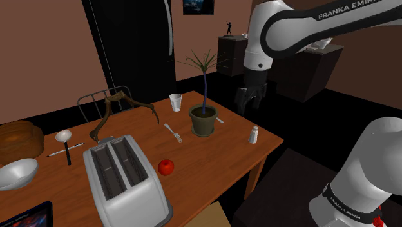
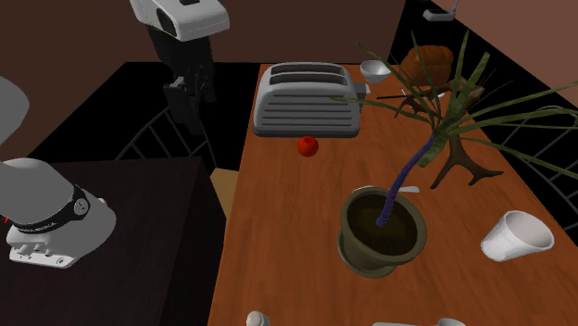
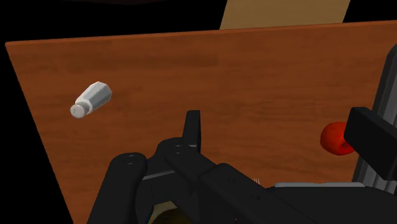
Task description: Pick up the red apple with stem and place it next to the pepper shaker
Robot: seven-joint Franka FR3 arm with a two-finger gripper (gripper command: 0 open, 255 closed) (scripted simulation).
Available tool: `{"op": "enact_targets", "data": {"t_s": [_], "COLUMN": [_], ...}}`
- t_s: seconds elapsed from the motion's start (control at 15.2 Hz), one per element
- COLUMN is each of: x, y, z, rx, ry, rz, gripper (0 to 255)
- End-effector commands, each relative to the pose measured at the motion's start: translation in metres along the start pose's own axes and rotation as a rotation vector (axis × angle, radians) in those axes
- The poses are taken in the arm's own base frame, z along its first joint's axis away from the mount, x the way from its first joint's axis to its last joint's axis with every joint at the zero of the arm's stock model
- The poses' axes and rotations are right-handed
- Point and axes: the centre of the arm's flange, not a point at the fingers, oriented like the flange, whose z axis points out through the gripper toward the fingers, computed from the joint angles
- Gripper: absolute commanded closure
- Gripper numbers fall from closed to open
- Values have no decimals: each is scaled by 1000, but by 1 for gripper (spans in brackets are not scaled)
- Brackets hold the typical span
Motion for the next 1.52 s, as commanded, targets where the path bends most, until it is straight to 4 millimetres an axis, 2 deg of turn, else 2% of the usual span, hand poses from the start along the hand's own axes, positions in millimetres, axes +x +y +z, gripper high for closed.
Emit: {"op": "enact_targets", "data": {"t_s": [0.0,1.45], "x": [11,151], "y": [-12,-172], "z": [18,209], "rx": [7,68], "ry": [2,-3], "rz": [2,18], "gripper": [0,0]}}
